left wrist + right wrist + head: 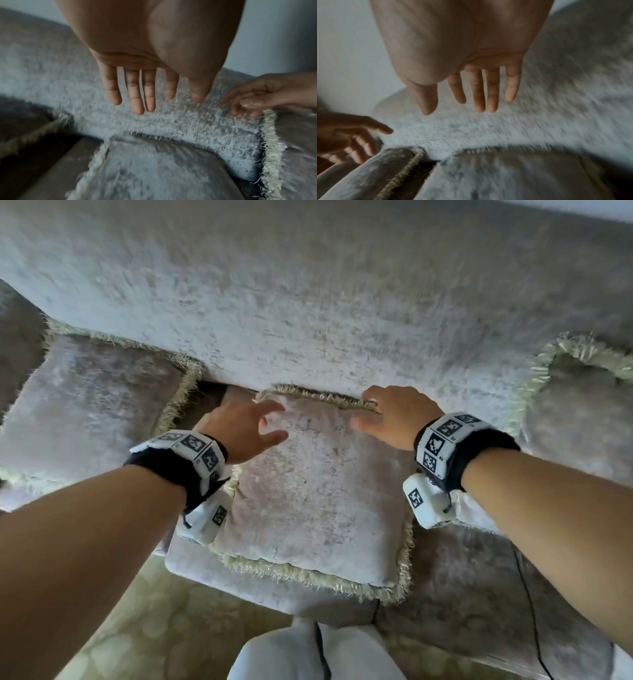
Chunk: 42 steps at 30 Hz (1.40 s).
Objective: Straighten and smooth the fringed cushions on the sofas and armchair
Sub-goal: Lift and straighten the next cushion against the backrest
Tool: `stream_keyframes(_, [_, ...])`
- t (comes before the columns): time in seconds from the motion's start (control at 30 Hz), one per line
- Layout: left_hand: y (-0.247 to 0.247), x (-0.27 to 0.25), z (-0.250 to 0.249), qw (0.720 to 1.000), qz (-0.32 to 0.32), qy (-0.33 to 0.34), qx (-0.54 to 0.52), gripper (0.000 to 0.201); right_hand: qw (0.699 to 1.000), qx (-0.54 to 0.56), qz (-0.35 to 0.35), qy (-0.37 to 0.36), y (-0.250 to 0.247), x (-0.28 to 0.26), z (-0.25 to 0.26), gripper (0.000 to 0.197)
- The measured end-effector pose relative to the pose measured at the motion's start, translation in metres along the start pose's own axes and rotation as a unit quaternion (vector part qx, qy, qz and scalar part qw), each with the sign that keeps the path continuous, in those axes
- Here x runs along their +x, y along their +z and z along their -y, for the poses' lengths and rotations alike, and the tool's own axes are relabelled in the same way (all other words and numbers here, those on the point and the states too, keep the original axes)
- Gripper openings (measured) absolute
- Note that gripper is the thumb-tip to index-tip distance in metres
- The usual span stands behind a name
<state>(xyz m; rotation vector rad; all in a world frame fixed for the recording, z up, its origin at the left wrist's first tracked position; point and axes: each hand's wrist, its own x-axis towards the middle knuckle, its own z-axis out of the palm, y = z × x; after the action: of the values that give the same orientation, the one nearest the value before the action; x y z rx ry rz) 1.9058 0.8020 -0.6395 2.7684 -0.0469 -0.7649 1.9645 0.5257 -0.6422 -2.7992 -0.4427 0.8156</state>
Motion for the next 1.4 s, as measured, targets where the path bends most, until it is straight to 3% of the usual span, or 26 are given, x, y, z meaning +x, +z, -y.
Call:
stream_keyframes(0.13, [0.067, 0.034, 0.03, 0.995, -0.022, -0.034, -0.095, 0.064, 0.993, 0.093, -0.045, 0.063, 0.085, 0.022, -0.039, 0.08])
stream_keyframes(0.33, [0.162, 0.078, 0.077, 0.976, -0.024, -0.103, -0.19, 0.082, 0.948, 0.229, -0.105, 0.196, 0.206, 0.026, -0.074, 0.09])
stream_keyframes(0.57, [0.22, 0.115, 0.103, 0.957, -0.04, -0.127, -0.256, 0.106, 0.891, 0.319, -0.176, 0.271, 0.276, 0.044, -0.079, 0.096])
stream_keyframes(0.83, [0.222, 0.126, 0.102, 0.95, -0.038, -0.129, -0.281, 0.107, 0.883, 0.312, -0.149, 0.316, 0.267, 0.054, -0.075, 0.094])
stream_keyframes(1.03, [0.207, 0.119, 0.097, 0.942, -0.078, -0.088, -0.314, 0.105, 0.874, 0.353, -0.186, 0.277, 0.248, 0.045, -0.068, 0.1])
stream_keyframes(1.17, [0.183, 0.104, 0.097, 0.931, -0.131, -0.05, -0.337, 0.111, 0.856, 0.395, -0.252, 0.22, 0.212, 0.029, -0.047, 0.099])
stream_keyframes(1.3, [0.144, 0.094, 0.093, 0.906, -0.223, 0.011, -0.361, 0.113, 0.852, 0.342, -0.37, 0.143, 0.171, 0.024, -0.037, 0.108])
stream_keyframes(1.4, [0.113, 0.1, 0.09, 0.882, -0.291, 0.065, -0.365, 0.111, 0.828, 0.317, -0.455, 0.079, 0.142, 0.037, -0.039, 0.112])
